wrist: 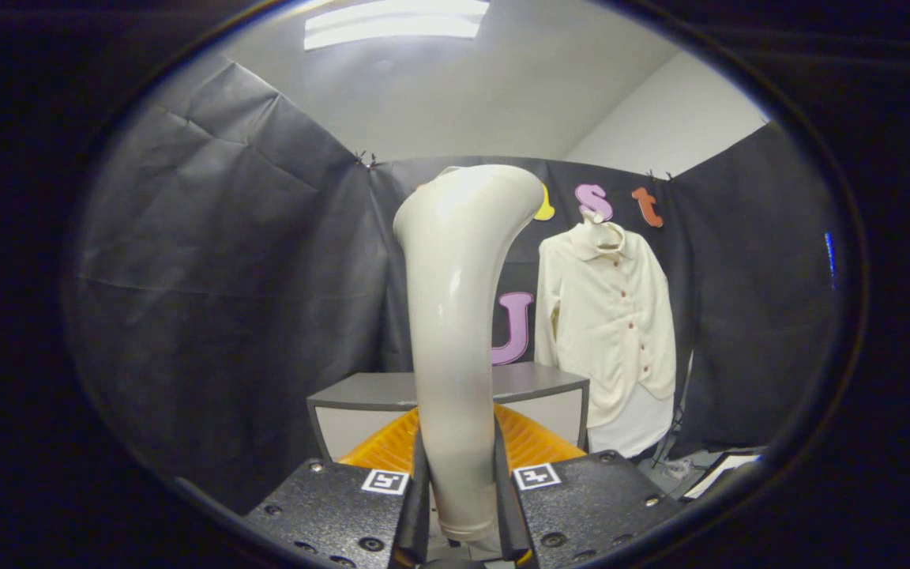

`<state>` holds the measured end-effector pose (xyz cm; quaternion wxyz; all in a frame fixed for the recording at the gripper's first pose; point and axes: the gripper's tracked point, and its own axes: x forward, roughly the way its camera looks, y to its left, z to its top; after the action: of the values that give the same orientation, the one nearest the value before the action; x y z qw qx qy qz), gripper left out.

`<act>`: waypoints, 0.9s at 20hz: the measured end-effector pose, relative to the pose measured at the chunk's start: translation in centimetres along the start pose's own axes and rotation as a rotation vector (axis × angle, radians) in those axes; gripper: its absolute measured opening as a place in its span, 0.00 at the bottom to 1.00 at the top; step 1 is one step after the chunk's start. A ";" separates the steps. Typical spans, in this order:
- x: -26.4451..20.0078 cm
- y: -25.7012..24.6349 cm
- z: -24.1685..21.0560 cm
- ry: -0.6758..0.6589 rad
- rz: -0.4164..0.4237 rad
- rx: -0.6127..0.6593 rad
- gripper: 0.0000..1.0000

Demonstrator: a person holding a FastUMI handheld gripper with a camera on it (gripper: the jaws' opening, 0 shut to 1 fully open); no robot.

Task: Iron the clothes twice with a garment steamer, once on the left side and once on the right side.

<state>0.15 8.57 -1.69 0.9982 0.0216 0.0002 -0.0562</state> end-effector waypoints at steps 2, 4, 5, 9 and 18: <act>0.1 -0.1 -0.3 0.011 -0.004 -0.005 0.34; 0.2 -0.2 -0.5 0.017 -0.008 -0.014 0.34; 0.2 -0.3 -0.5 0.017 -0.010 -0.019 0.34; 0.1 -0.2 -0.4 0.016 -0.009 -0.010 0.34; 0.2 -0.2 -0.5 0.020 -0.014 -0.019 0.34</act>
<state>0.31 8.40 -2.23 0.9979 0.0126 0.0107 -0.0631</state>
